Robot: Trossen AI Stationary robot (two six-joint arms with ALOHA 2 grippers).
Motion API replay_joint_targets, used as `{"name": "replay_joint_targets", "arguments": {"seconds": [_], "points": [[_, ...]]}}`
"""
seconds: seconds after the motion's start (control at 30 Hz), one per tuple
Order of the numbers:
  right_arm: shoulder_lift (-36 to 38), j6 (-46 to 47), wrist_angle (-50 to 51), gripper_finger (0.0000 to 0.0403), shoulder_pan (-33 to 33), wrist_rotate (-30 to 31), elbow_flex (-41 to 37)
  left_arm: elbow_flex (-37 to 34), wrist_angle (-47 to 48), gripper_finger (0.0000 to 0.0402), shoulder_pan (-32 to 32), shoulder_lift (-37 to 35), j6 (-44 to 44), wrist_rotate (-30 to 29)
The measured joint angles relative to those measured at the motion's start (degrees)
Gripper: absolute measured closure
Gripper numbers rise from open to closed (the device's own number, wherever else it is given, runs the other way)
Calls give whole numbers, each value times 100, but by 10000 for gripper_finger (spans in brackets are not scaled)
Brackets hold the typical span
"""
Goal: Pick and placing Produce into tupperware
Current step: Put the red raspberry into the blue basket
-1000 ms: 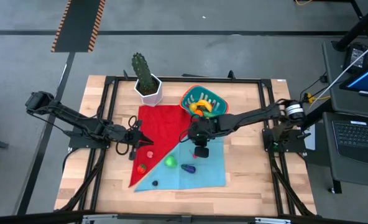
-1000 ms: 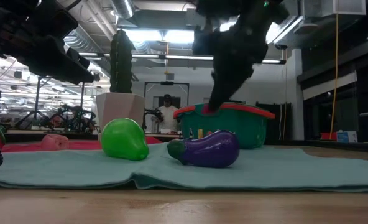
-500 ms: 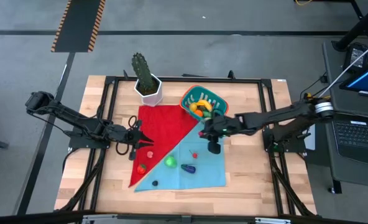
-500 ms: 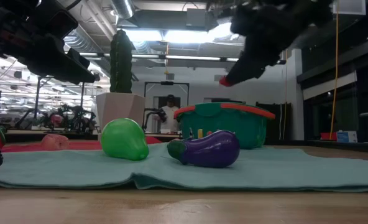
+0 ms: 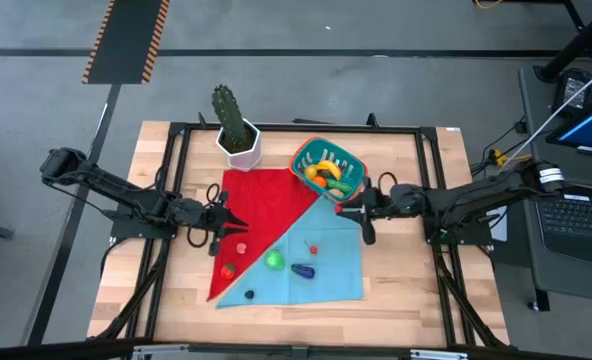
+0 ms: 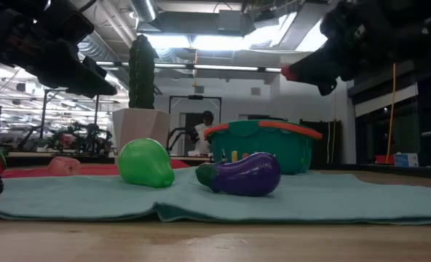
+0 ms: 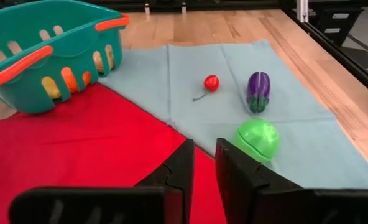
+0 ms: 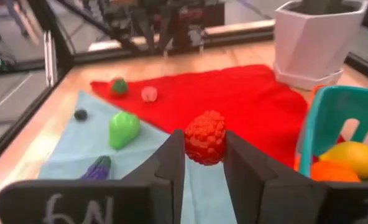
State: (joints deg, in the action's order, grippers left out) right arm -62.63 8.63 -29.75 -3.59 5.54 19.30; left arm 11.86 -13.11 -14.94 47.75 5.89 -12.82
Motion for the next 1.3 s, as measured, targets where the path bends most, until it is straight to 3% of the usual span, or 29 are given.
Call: {"name": "replay_joint_targets", "arguments": {"seconds": [0.2, 0.6, 1.0, 1.3], "points": [[166, 4, -876, 313, 302, -4, -549, 0, -28, 360, 190, 0, 0, 3], [156, -327, -1341, 313, 688, -3, -746, 0, -28, 389, 604, 0, 0, -2], [155, -721, -1336, 313, 847, 1386, -536, 0, -26, 391, 933, 0, 0, -4], [153, -443, 1069, 313, 1385, 1128, 492, 0, -24, 370, 1081, 0, -228, -2]]}}
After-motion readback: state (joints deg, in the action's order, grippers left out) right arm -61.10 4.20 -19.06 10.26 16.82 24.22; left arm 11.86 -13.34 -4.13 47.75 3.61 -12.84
